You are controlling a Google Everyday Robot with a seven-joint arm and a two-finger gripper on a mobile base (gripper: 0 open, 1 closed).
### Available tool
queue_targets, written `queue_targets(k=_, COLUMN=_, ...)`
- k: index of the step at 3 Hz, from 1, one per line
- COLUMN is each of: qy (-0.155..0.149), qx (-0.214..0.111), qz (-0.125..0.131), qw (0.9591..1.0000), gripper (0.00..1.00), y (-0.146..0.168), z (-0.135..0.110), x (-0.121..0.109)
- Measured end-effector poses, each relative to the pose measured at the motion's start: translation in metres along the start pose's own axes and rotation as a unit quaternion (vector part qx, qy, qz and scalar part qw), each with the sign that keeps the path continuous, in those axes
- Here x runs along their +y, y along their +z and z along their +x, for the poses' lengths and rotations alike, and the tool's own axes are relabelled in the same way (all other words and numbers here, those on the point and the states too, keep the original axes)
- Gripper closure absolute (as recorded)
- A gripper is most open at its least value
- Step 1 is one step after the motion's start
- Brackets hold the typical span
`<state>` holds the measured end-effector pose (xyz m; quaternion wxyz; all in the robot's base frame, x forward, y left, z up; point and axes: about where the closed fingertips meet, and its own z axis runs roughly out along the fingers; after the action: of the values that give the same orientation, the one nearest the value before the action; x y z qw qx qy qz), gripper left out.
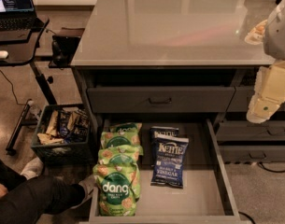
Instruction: Pick blue chip bag from middle drawer and place on counter
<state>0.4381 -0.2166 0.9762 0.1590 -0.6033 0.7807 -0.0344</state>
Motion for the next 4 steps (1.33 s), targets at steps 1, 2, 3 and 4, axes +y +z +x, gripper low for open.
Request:
queue_targets(k=1, qy=0.0, qx=0.0, qz=0.0, qw=1.0, gripper=0.0, y=0.0, z=0.0, x=0.0)
queue_targets(k=2, qy=0.001, qx=-0.007, qz=0.012, qw=0.9999, gripper=0.0, y=0.007, z=-0.001, x=-0.004)
queue_targets(k=3, qy=-0.012, qx=-0.015, qz=0.029, qw=0.9994, gripper=0.0, y=0.045, z=0.004, x=-0.01)
queue_targets(k=4, qy=-0.026, qx=-0.046, qz=0.05, qw=0.9974, gripper=0.0, y=0.093, z=0.011, x=-0.033)
